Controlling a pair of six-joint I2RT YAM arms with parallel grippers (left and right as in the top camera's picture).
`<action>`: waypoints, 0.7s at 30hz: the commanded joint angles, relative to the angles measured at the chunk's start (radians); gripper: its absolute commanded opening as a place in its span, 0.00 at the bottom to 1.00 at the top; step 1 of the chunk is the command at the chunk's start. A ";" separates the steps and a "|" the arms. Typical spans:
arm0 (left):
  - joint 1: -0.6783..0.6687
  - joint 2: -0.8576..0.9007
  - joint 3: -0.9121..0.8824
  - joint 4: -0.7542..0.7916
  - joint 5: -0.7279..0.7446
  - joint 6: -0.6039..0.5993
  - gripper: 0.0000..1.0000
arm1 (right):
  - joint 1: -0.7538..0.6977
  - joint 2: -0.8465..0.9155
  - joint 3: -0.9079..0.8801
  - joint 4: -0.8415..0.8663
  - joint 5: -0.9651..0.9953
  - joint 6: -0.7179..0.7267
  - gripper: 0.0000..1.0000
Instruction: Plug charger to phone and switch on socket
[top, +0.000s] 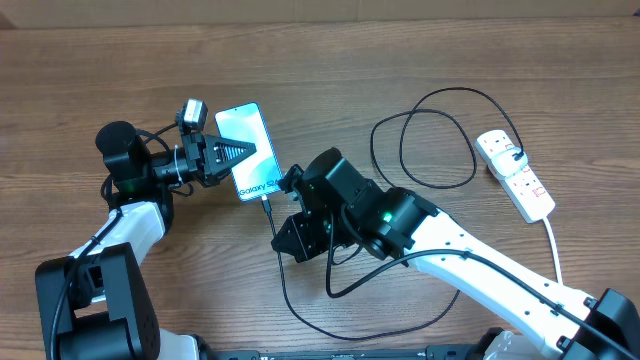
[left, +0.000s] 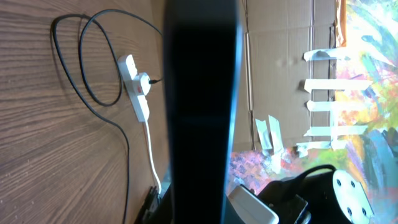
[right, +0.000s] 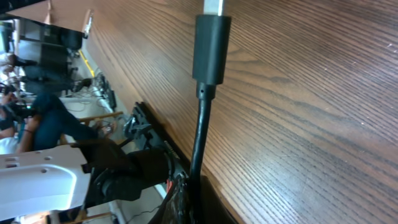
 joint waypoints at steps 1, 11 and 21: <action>-0.007 -0.002 0.023 0.007 0.032 0.034 0.04 | -0.043 0.001 0.006 0.029 -0.062 -0.004 0.04; -0.007 -0.002 0.023 0.006 0.032 0.028 0.04 | -0.047 0.010 0.004 0.072 -0.096 -0.008 0.04; -0.006 -0.002 0.023 0.006 0.033 0.027 0.04 | -0.057 0.066 0.004 0.069 0.021 -0.110 0.04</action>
